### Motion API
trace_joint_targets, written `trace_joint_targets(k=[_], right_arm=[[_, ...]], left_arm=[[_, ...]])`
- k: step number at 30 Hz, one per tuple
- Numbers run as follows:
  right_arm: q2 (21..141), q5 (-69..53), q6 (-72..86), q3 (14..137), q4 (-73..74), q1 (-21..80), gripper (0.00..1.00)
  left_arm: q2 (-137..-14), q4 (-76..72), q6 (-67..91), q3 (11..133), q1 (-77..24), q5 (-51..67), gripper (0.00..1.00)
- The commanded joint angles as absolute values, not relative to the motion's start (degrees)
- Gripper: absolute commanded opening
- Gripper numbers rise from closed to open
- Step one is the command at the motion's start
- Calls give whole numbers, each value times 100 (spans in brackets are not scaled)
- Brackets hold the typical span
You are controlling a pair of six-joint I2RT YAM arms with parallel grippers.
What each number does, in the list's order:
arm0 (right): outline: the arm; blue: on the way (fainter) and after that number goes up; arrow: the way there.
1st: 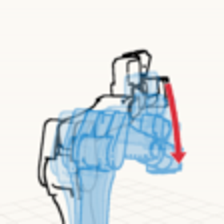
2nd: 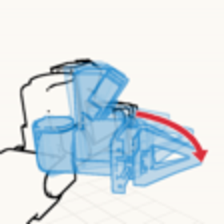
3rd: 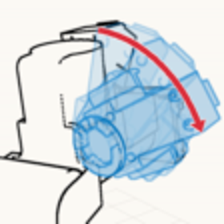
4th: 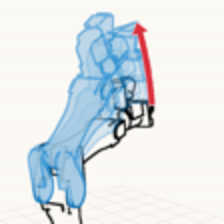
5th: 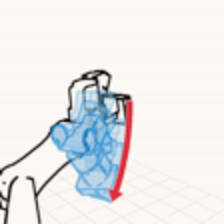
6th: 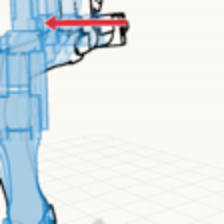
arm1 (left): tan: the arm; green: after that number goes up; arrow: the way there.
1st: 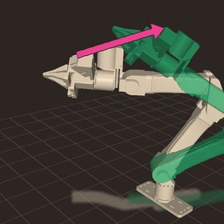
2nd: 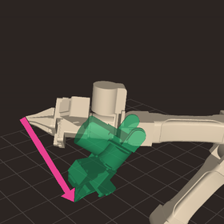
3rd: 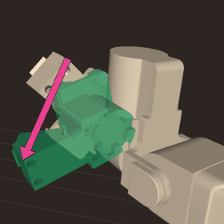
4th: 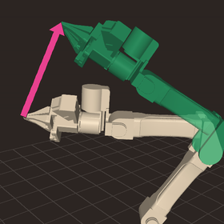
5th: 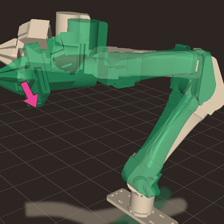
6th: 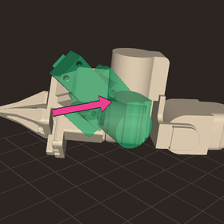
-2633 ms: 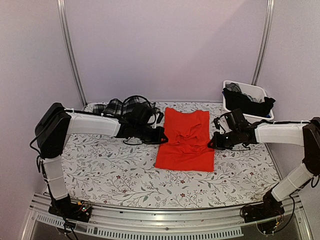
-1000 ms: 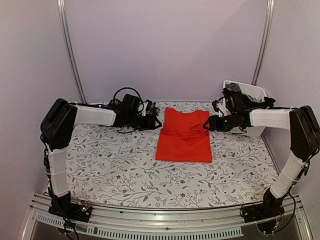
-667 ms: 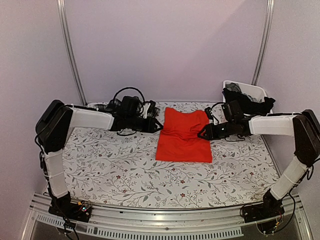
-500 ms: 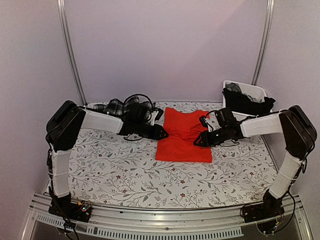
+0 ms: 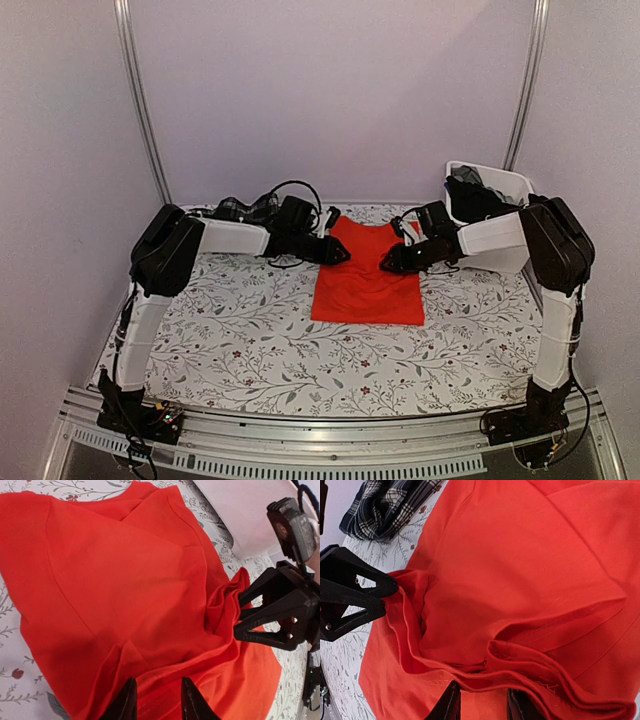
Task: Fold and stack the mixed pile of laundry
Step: Smooth out the 2/3-rectangle-folded T-shirt at the center of the board.
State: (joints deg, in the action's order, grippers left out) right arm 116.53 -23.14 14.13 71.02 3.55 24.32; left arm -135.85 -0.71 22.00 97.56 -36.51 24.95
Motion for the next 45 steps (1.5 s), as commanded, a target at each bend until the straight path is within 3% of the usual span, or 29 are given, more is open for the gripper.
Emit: trace_joint_targets(k=[1,7,13,18,29,37,45], right_arm=[[12029,-2123,1302,7607,454,2142,31],[12065,-2215,1224,7889,735,2067,39],[10135,-2768,1522,6557,390,2195,59],[9615,-3190,1777,5871,145,2596,59],[10272,-4025,2870,4299,-1461,2760,51],[9940,-3706,2735,3632,-846,2550,48],[8104,-3208,2684,3564,235,2485,48]], left_arm=[[-13832,329,2092,10338,-3380,2473,31],[-13250,262,2176,9998,-3116,2316,46],[-11961,-382,2187,8363,-3314,2760,58],[-11655,-795,2423,7568,-3842,3303,59],[-12067,-2015,3206,6667,-4352,3872,54],[-11671,-1952,3286,5727,-4221,3522,53],[-10773,-1474,3216,5183,-4177,2853,53]])
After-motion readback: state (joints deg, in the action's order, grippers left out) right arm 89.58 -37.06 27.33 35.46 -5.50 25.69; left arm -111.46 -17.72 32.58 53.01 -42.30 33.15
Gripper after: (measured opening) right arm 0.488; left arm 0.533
